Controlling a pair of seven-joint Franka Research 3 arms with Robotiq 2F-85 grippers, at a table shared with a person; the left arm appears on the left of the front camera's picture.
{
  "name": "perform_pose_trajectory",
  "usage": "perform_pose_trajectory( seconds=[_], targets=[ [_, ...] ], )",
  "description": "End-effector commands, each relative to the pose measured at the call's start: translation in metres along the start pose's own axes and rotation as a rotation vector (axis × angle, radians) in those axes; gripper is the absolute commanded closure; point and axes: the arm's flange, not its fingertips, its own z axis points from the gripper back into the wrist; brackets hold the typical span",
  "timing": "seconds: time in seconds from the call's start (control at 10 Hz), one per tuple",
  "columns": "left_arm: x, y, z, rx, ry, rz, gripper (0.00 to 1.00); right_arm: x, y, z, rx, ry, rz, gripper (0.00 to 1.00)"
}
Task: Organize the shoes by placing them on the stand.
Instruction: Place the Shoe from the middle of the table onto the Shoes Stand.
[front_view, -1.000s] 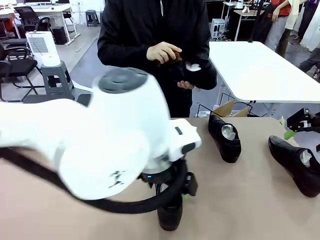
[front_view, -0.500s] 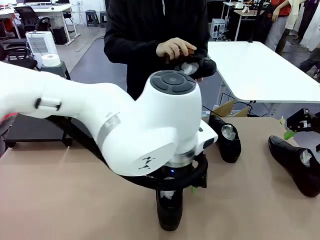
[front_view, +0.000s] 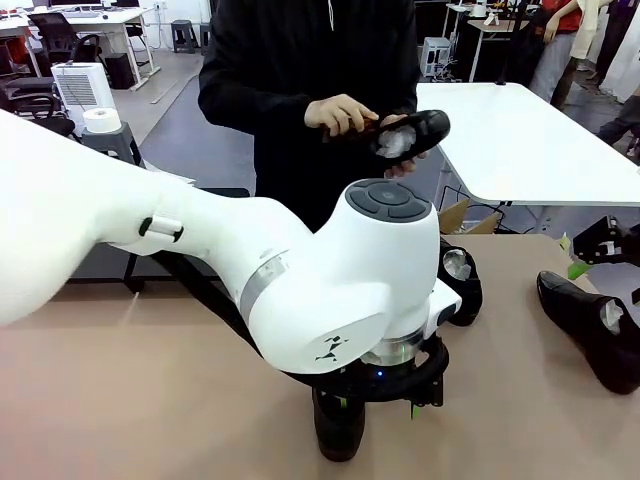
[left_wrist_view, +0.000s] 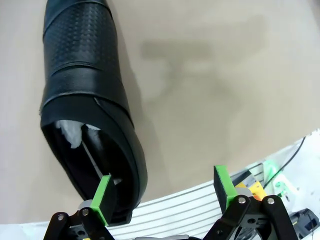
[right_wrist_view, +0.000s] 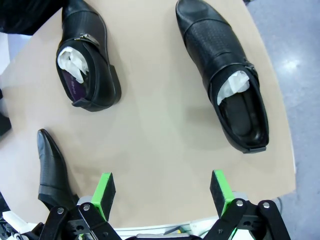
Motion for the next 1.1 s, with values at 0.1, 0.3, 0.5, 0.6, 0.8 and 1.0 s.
perform_pose_trajectory(
  seconds=[0.1,0.3,0.5,0.6,0.8,1.0],
  targets=[
    [0.009,-0.008,-0.013,0.045,-0.074,0.014,0.00,0.000,0.000,-0.001,0.004,0.001,0.004,0.00],
    [0.016,-0.006,-0.025,0.087,-0.046,0.064,0.03,0.000,0.000,-0.001,0.004,0.001,0.004,0.00],
    [0.022,-0.006,-0.030,0.081,-0.043,0.091,0.21,0.000,0.000,-0.001,0.004,0.001,0.004,0.00],
    [0.024,-0.006,-0.031,0.074,-0.040,0.098,0.30,0.000,0.000,-0.001,0.004,0.001,0.004,0.00],
    [0.025,-0.007,-0.031,0.078,-0.045,0.104,0.48,0.000,0.000,-0.001,0.004,0.001,0.004,0.00],
    [0.026,-0.004,-0.032,0.098,-0.031,0.115,0.66,0.000,0.000,-0.001,0.004,0.001,0.004,0.00]
  ],
)
